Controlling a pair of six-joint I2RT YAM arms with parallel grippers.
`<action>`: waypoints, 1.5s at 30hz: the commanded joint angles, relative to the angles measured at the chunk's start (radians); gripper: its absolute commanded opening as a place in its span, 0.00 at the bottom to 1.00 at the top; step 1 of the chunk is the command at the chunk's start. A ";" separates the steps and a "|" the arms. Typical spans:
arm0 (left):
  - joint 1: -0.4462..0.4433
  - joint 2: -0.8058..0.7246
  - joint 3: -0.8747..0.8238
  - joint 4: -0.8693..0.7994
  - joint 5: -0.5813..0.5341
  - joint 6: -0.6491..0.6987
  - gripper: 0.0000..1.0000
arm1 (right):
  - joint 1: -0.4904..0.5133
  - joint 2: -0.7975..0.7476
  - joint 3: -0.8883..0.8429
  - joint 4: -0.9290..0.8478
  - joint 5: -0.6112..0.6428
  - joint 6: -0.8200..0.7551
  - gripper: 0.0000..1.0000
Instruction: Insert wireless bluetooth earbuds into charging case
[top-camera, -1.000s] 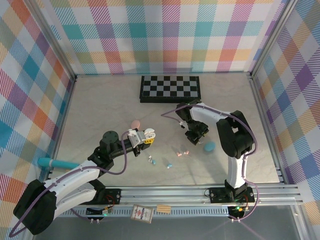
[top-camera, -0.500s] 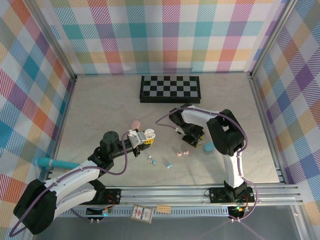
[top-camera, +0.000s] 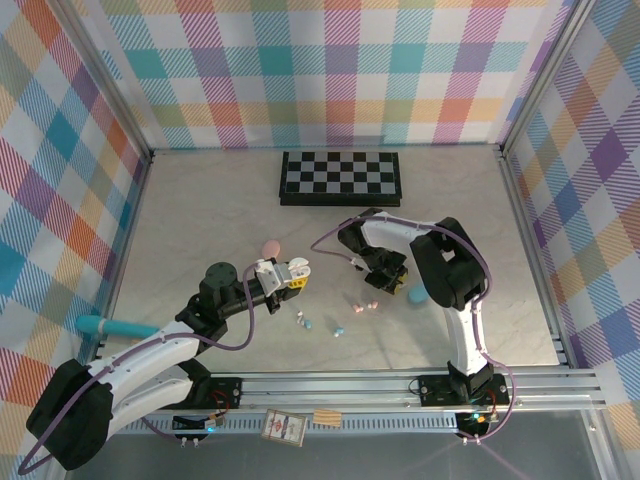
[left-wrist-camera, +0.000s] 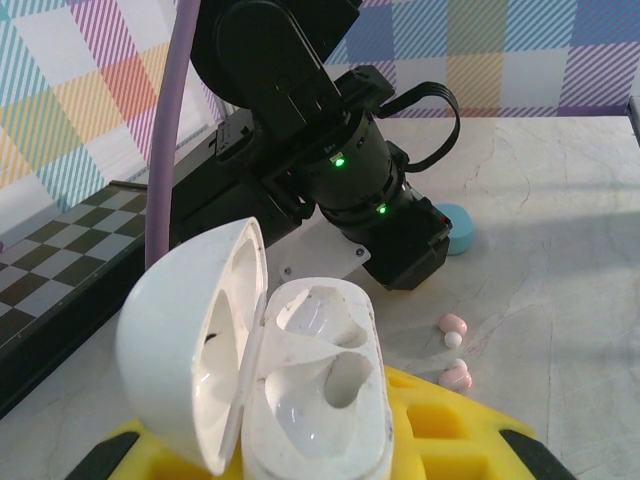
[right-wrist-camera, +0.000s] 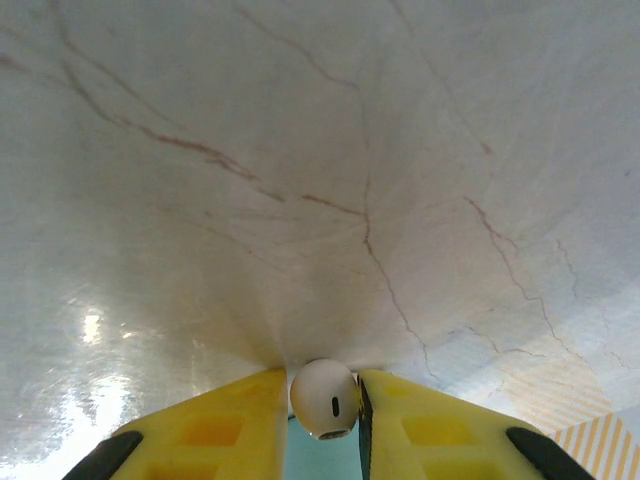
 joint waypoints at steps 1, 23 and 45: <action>-0.004 -0.018 -0.009 0.003 0.003 0.013 0.00 | -0.009 0.008 0.013 -0.029 -0.027 -0.003 0.25; -0.007 0.121 -0.012 0.185 -0.002 -0.049 0.00 | -0.152 -0.413 -0.161 0.307 -0.654 0.192 0.23; -0.104 0.537 0.138 0.506 -0.124 -0.067 0.00 | -0.246 -0.747 -0.409 0.886 -1.262 0.652 0.22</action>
